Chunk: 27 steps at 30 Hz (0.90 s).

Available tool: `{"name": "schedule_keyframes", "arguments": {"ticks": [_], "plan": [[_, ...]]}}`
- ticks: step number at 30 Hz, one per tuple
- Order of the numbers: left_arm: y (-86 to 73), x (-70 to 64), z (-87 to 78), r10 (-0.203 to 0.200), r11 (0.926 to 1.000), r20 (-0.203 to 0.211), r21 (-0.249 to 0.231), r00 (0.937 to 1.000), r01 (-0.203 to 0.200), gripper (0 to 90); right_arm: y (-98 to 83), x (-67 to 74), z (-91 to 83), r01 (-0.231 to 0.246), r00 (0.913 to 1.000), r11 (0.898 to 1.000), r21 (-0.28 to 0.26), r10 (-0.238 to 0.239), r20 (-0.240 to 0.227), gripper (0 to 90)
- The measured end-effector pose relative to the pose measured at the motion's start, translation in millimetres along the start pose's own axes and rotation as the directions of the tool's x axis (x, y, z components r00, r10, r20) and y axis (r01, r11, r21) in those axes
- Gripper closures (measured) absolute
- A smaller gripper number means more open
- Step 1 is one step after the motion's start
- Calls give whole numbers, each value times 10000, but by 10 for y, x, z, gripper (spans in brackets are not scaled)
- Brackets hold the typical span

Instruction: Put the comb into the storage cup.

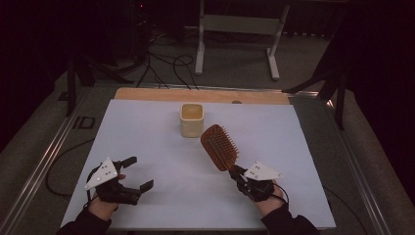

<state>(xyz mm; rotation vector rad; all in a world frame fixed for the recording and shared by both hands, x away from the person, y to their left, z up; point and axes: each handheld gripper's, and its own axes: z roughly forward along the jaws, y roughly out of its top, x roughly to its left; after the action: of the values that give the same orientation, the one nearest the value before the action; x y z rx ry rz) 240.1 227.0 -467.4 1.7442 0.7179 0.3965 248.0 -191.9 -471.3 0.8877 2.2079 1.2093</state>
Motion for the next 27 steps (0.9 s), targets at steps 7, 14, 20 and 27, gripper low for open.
{"name": "schedule_keyframes", "arguments": {"ticks": [7, 14, 20, 27], "plan": [[355, -83, 83, 156, 9995, 408, 251, 9990, -166, 2, 15, -32, -24, -58, 10000, 9999, -121, 58, -15, 734], [741, -189, 262, -427, 9981, 668, 464, 9969, 396, 2, 30, -28, -52, -85, 9999, 9997, -216, 88, 147, 734], [996, -284, 457, -1050, 9930, 1312, 681, 9858, 967, 2, 38, -28, -58, -160, 9997, 9996, -213, 164, 185, 734], [1172, -409, 705, -1122, 9907, 1775, 959, 9777, 962, 2, 50, -20, -66, -30, 9998, 9997, -261, 36, 212, 734]]}}
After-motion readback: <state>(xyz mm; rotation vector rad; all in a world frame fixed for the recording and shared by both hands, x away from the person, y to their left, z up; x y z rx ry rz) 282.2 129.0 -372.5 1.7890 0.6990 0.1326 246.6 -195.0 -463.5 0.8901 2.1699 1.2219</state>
